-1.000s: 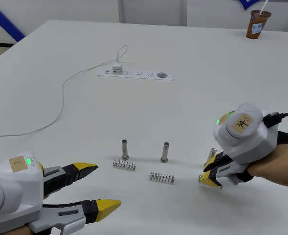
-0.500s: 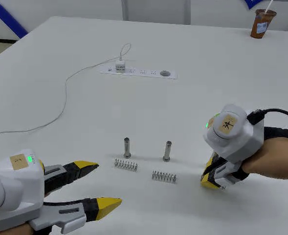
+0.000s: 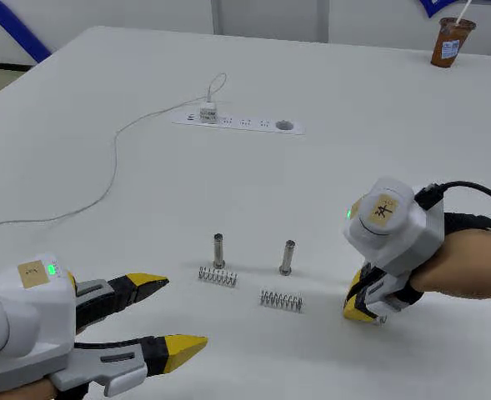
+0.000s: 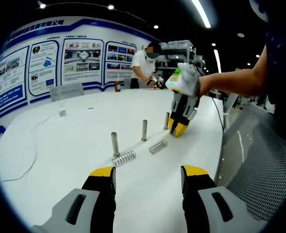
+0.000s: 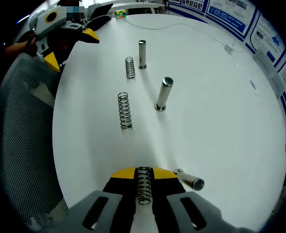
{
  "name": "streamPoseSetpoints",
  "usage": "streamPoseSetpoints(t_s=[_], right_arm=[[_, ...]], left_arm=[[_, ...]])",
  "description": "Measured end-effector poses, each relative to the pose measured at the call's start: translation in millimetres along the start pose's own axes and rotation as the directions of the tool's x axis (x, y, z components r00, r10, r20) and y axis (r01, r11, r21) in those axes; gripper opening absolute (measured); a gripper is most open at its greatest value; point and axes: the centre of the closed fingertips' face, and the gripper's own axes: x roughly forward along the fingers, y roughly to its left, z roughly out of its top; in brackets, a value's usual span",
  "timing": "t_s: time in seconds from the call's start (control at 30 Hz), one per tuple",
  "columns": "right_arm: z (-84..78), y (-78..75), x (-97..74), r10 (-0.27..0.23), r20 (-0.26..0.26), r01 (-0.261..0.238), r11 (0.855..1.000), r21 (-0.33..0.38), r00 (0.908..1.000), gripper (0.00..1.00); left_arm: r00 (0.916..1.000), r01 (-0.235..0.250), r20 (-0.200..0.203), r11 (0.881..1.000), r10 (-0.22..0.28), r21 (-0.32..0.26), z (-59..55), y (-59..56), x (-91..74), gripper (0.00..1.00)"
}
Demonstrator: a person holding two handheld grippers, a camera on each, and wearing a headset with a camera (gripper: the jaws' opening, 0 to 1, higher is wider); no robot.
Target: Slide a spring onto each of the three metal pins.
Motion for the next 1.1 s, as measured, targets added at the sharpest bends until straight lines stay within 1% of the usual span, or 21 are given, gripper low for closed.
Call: streamPoseSetpoints(t_s=[0.1, 0.3, 0.4, 0.63, 0.8, 1.1], right_arm=[[-0.2, 0.7, -0.7, -0.004, -0.001, 0.004, 1.0, -0.005, 1.0, 0.12], [4.0, 0.6, -7.8, -0.014, 0.024, 0.014, 1.0, 0.004, 0.9996, 0.12], [6.4, 0.0, -13.0, -0.025, 0.045, 0.024, 1.0, 0.015, 0.9987, 0.12], [7.0, -1.7, -20.5, -0.047, 0.075, 0.045, 0.999, 0.031, 0.9961, 0.12], [8.5, -2.7, -26.2, -0.059, 0.097, 0.055, 0.998, 0.042, 0.9935, 0.12], [9.9, -4.0, -32.9, -0.078, 0.139, 0.068, 0.995, 0.077, 0.9872, 0.12]], left_arm=[[1.0, 0.001, 0.0, 1.0, -0.001, 0.001, 0.2, 0.2, 0.3, 0.55], [1.0, 0.005, -0.003, 1.0, -0.005, 0.004, 0.3, 0.5, 0.8, 0.55], [1.0, 0.008, -0.004, 1.0, -0.008, 0.007, 1.3, 0.0, 1.5, 0.55], [0.9999, 0.016, -0.007, 1.0, -0.015, 0.017, 3.6, -2.3, 2.8, 0.55], [0.9997, 0.02, -0.01, 1.0, -0.02, 0.023, 4.2, -3.8, 3.6, 0.55], [0.9998, 0.02, -0.011, 0.999, -0.019, 0.033, 5.0, -2.2, 2.9, 0.55]])
